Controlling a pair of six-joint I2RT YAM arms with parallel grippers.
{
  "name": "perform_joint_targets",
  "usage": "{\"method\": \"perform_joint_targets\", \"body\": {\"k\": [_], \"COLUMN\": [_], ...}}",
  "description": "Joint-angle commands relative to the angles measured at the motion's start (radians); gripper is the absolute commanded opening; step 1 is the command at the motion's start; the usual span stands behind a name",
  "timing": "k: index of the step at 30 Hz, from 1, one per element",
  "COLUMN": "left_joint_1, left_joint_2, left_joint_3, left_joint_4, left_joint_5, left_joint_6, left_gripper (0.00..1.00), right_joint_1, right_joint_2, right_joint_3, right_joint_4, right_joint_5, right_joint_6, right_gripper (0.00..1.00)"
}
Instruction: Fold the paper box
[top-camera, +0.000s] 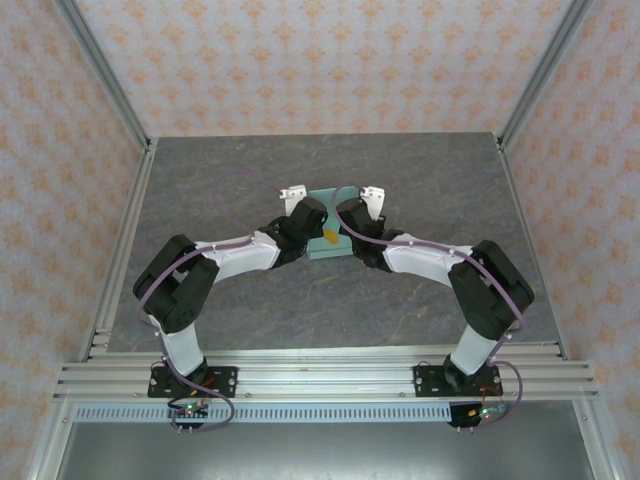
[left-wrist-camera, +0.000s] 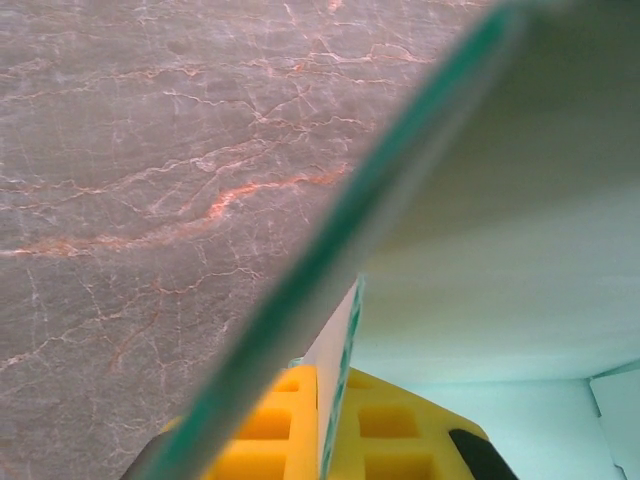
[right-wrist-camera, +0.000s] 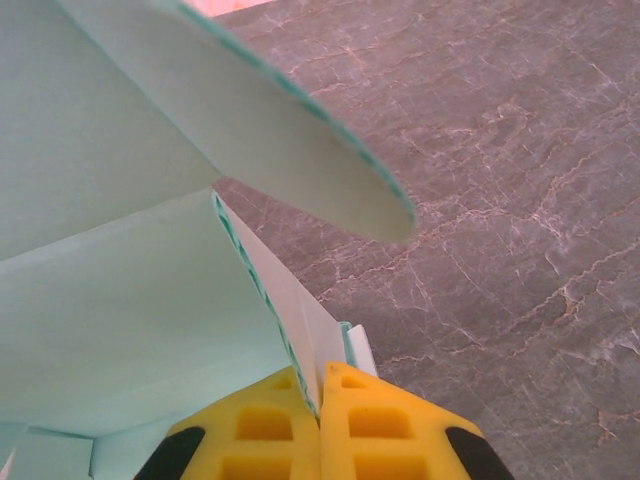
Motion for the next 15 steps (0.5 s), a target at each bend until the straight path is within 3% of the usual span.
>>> {"method": "perform_joint_targets", "body": {"k": [1, 15], "left_joint_1": [-0.002, -0.005], "left_joint_2": [-0.005, 0.001], "left_joint_3": [-0.007, -0.075], "left_joint_4": [0.020, 0.177], "left_joint_5": [-0.090, -0.211], "left_joint_6": [-0.042, 0.038], "left_gripper": [0.06, 0.05], "right_joint_1": [0.000, -0.014], "right_joint_2": [-0.022, 0.004], "right_joint_3": [-0.054, -0.131], "right_joint_4": [0.058, 0.324], "right_joint_5": [0.015, -0.013], "right_joint_6": [-0.030, -0.192], "right_gripper": [0.00, 0.00]}}
